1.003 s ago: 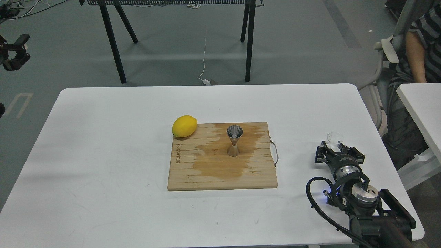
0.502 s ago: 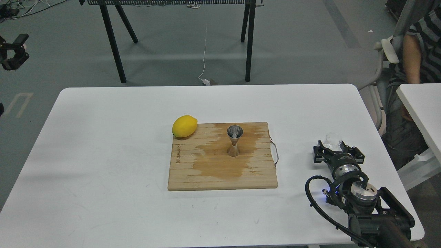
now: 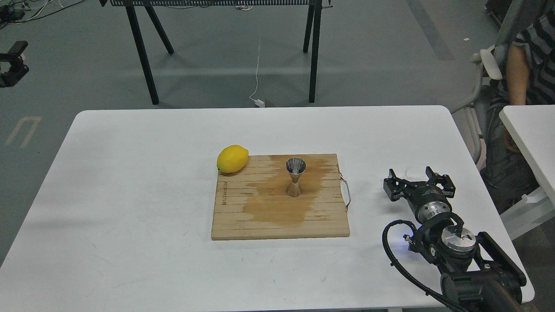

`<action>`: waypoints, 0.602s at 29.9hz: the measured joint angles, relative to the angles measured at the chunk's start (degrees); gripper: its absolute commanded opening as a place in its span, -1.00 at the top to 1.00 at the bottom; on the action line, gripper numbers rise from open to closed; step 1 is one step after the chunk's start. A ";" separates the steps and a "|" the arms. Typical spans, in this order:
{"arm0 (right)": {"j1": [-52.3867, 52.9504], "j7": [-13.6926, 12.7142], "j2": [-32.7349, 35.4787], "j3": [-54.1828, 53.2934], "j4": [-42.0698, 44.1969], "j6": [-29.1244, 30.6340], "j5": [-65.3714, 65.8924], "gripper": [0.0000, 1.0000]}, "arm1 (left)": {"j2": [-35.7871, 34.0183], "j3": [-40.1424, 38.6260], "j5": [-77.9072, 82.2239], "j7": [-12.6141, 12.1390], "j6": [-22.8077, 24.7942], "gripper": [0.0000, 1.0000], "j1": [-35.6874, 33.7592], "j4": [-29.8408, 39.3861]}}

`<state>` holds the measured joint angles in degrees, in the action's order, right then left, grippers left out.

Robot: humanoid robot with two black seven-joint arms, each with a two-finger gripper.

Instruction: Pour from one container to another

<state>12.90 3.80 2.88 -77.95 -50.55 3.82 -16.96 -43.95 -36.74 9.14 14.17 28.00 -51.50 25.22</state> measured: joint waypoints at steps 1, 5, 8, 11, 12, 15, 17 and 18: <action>-0.66 -0.01 0.92 0.06 -1.11 -0.06 -0.01 -0.94 | -0.14 0.00 0.00 0.01 0.00 -0.98 0.00 0.00; -2.25 -0.14 3.63 -0.27 -3.96 -0.17 -0.14 -0.94 | -0.52 -0.04 -0.07 0.06 0.00 -0.98 0.00 0.00; -2.63 -0.19 5.33 -0.69 -5.73 -0.28 -0.22 -0.94 | -0.58 -0.04 -0.08 0.07 0.00 -0.98 0.00 0.00; -2.48 -0.19 5.97 -0.95 -8.40 -0.65 -0.30 -0.94 | -0.61 -0.03 -0.08 0.07 0.00 -0.98 0.00 0.00; -2.31 -0.19 6.02 -0.94 -9.30 -0.73 -0.31 -0.94 | -0.61 -0.03 -0.08 0.07 0.00 -0.98 0.00 0.00; -0.96 -0.08 6.09 -0.41 -12.32 -1.31 -0.21 -0.94 | -0.61 -0.04 -0.08 0.13 0.00 -0.98 0.00 0.00; 1.38 0.01 6.16 0.39 -13.73 -1.82 0.12 -0.95 | -0.61 -0.06 -0.07 0.14 0.00 -0.98 0.00 -0.01; 2.72 0.05 6.17 1.04 -14.01 -2.01 0.27 -0.95 | -0.60 -0.07 -0.07 0.14 0.00 -0.98 0.00 -0.03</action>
<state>15.62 3.85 9.05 -76.90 -64.56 1.80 -16.70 -44.56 -36.81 9.07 14.31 28.00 -51.51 25.20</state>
